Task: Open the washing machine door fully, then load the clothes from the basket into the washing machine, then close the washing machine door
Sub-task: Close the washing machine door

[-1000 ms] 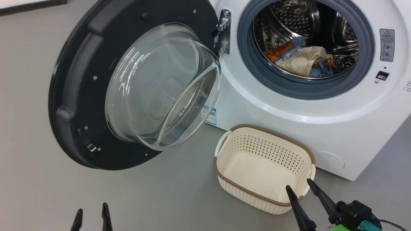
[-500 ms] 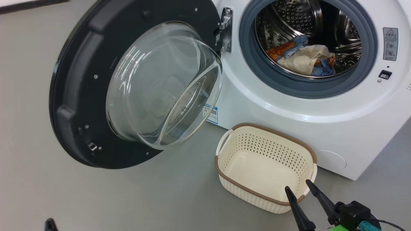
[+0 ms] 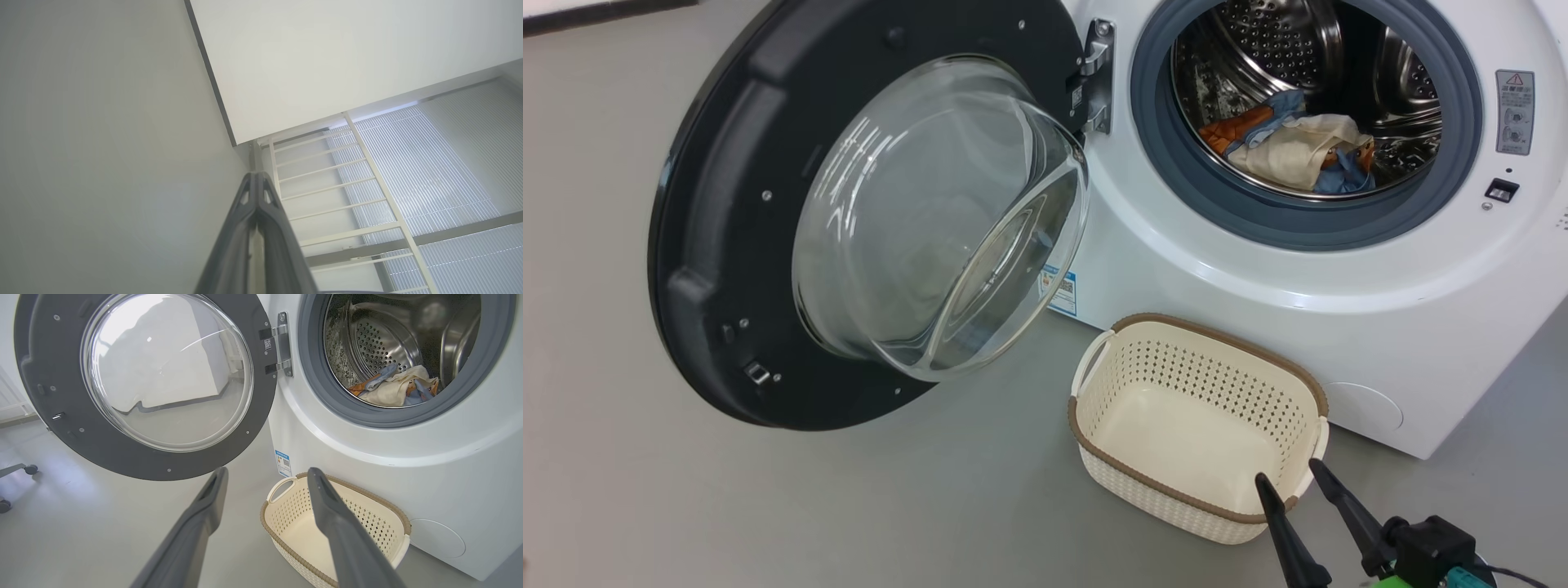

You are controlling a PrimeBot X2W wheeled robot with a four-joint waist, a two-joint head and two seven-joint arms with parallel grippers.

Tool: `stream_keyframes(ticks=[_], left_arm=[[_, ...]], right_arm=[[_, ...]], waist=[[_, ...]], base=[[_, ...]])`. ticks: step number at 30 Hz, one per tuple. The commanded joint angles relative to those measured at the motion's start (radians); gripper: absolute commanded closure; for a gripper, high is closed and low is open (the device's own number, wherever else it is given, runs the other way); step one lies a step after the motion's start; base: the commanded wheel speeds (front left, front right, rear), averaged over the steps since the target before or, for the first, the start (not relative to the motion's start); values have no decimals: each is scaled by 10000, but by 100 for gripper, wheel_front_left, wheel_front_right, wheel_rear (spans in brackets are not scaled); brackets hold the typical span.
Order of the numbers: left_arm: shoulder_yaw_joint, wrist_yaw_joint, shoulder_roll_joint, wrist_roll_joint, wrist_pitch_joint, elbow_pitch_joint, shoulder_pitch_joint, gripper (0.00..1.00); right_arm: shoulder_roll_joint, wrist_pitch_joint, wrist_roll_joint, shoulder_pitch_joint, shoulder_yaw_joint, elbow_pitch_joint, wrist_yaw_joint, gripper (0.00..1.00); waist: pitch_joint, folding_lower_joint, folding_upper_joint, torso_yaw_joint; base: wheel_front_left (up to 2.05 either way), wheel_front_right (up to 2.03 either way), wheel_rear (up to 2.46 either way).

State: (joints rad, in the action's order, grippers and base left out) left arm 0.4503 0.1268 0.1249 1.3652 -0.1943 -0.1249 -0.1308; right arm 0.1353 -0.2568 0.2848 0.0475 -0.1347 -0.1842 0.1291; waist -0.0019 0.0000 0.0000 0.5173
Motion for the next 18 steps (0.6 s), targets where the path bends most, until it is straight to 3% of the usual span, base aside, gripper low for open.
stream_keyframes(ticks=[1,7,11,18], left_arm=[[406,137,725,172,252,55,-744,100],[1001,535,2188,1290,1389,-1715,-2736,100],[942,682,2984,1440,1903,-2923,-3625,100],[719,657,3061,1813,2370,-3977,-4873,100]], right_arm=[[70,-49,40,9,-155,272,16,0],[-22,-49,23,181,-21,327,16,0],[-45,-49,-9,266,-50,342,16,0],[64,-49,26,208,-98,349,16,0]], waist=[[-6,0,0,-12],[-113,0,0,-117],[-79,0,0,-387],[140,0,0,-769]], base=[[0,0,0],[0,0,0],[0,0,0],[0,0,0]])
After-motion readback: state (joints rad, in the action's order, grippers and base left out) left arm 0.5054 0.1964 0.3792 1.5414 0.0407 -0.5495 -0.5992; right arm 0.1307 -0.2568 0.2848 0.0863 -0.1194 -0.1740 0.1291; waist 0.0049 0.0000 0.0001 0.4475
